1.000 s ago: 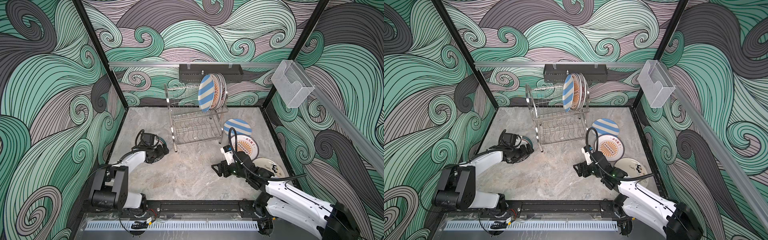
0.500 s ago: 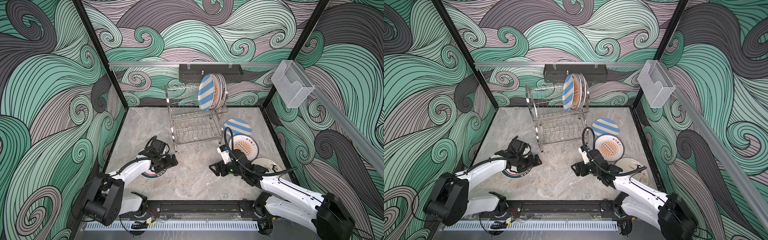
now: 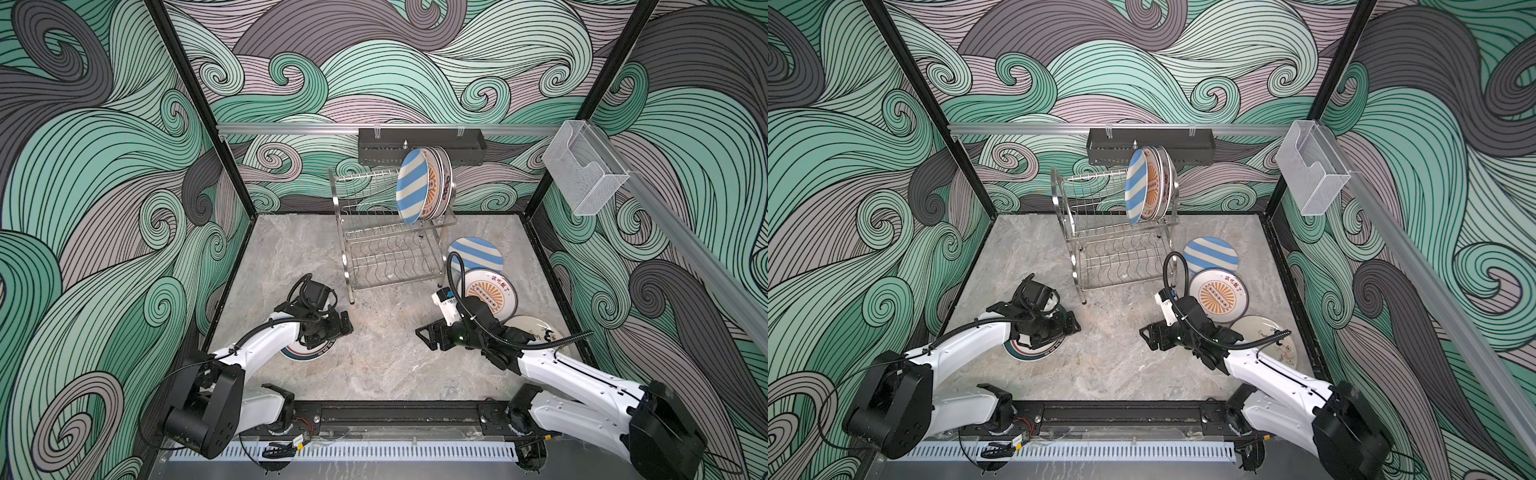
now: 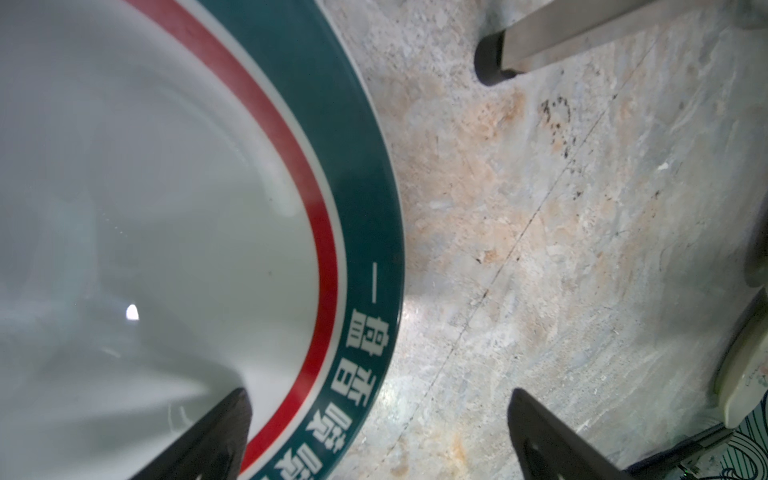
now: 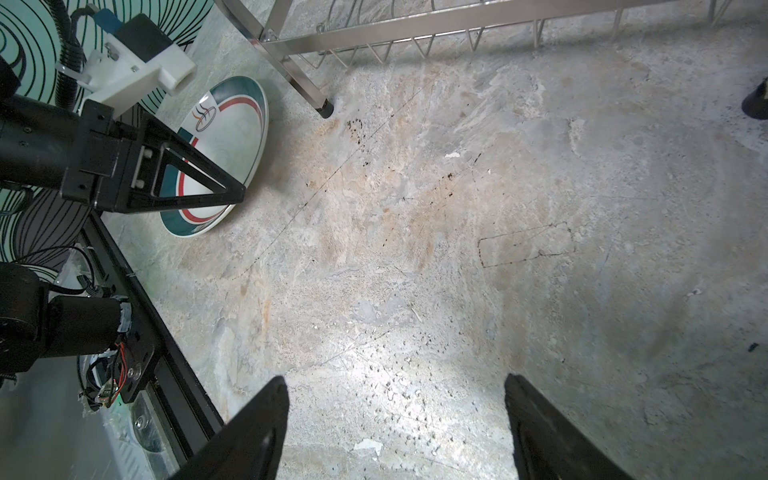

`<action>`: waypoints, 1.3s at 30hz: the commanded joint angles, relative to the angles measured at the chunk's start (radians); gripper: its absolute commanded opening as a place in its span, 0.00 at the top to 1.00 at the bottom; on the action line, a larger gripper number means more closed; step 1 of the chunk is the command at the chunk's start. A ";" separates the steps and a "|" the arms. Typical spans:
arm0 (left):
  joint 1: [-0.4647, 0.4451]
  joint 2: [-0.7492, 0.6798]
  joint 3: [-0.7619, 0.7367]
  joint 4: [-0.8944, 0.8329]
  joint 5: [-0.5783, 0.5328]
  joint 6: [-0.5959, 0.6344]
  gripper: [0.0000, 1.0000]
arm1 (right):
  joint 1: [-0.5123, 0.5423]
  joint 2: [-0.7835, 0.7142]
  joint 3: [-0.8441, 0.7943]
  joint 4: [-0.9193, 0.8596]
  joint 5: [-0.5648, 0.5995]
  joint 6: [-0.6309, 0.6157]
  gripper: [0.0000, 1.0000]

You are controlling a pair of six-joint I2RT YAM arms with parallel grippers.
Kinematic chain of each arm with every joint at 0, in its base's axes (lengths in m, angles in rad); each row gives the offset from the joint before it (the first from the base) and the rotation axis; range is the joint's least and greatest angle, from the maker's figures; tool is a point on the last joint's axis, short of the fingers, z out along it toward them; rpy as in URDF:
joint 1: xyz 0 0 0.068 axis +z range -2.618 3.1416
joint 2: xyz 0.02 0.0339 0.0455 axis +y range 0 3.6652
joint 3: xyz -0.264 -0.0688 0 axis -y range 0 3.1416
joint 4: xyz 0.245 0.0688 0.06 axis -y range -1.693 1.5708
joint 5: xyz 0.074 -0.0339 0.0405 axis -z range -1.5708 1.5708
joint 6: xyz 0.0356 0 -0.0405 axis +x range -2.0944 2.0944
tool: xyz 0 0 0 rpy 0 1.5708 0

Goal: Load the plates into the dish rack
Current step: 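Drag the green-rimmed plate toward the right gripper with the left while the right approaches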

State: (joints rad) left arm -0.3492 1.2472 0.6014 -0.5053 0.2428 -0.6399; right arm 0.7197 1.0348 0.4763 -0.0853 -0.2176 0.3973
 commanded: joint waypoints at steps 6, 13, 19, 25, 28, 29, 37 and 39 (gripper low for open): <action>-0.014 0.025 -0.024 0.031 0.041 -0.007 0.02 | -0.002 0.037 0.020 0.052 -0.037 0.011 0.18; -0.056 0.057 -0.020 0.116 0.128 0.022 0.01 | -0.003 0.046 0.022 0.052 -0.034 0.007 0.16; -0.138 0.118 0.004 0.215 0.202 0.002 0.01 | -0.003 0.086 0.030 0.083 -0.058 0.015 0.16; -0.233 0.168 0.062 0.259 0.189 -0.017 0.01 | -0.003 0.146 0.060 0.126 -0.115 0.037 0.15; -0.247 0.167 0.100 0.245 0.180 -0.008 0.01 | -0.002 0.175 0.067 0.156 -0.151 0.057 0.15; -0.247 0.158 0.120 0.215 0.165 0.000 0.01 | -0.002 0.188 0.068 0.167 -0.164 0.063 0.14; -0.200 -0.040 0.173 -0.117 -0.220 0.029 0.01 | 0.039 0.360 0.134 0.253 -0.233 0.127 0.14; -0.171 -0.091 0.135 -0.127 -0.323 0.024 0.01 | 0.064 0.424 0.172 0.275 -0.248 0.144 0.14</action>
State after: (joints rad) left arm -0.5533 1.2057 0.7589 -0.5056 0.1268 -0.6300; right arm 0.7551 1.4048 0.5972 0.1207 -0.4194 0.5041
